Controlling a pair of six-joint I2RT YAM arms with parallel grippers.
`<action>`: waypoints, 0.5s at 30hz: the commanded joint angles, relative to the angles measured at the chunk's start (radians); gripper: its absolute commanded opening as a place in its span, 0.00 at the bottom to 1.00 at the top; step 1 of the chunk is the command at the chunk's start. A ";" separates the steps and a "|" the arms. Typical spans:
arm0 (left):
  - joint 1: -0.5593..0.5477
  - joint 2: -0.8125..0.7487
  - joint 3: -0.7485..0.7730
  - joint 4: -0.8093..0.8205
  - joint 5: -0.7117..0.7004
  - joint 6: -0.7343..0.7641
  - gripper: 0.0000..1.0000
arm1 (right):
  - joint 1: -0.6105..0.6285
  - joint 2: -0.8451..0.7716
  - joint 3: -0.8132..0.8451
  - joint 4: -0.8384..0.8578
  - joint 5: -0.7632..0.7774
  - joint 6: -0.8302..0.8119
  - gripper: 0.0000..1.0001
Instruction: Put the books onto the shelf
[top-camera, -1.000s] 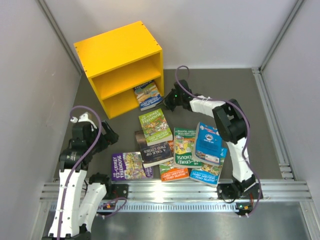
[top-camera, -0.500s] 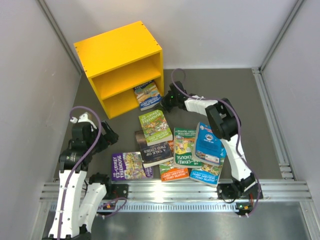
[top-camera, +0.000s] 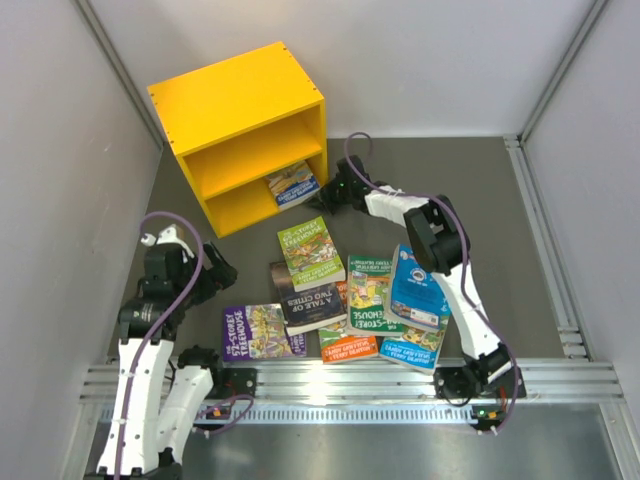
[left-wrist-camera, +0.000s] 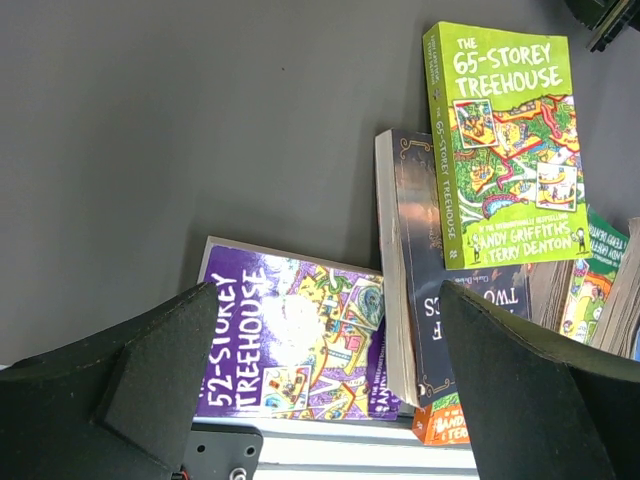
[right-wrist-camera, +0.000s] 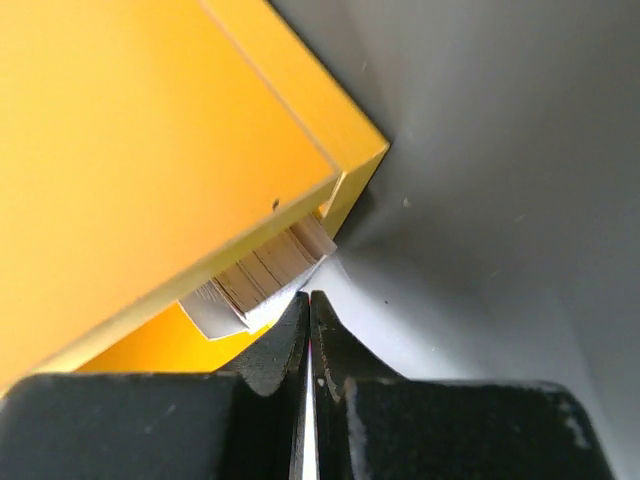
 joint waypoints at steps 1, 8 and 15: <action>0.000 0.008 0.000 0.009 -0.004 0.015 0.96 | -0.029 -0.026 0.024 0.038 0.020 0.016 0.00; 0.001 0.020 0.000 0.007 -0.002 0.015 0.96 | -0.077 -0.124 -0.179 0.290 -0.079 -0.013 0.13; 0.003 0.030 -0.002 0.006 -0.007 0.009 0.96 | -0.169 -0.340 -0.440 0.282 -0.211 -0.193 1.00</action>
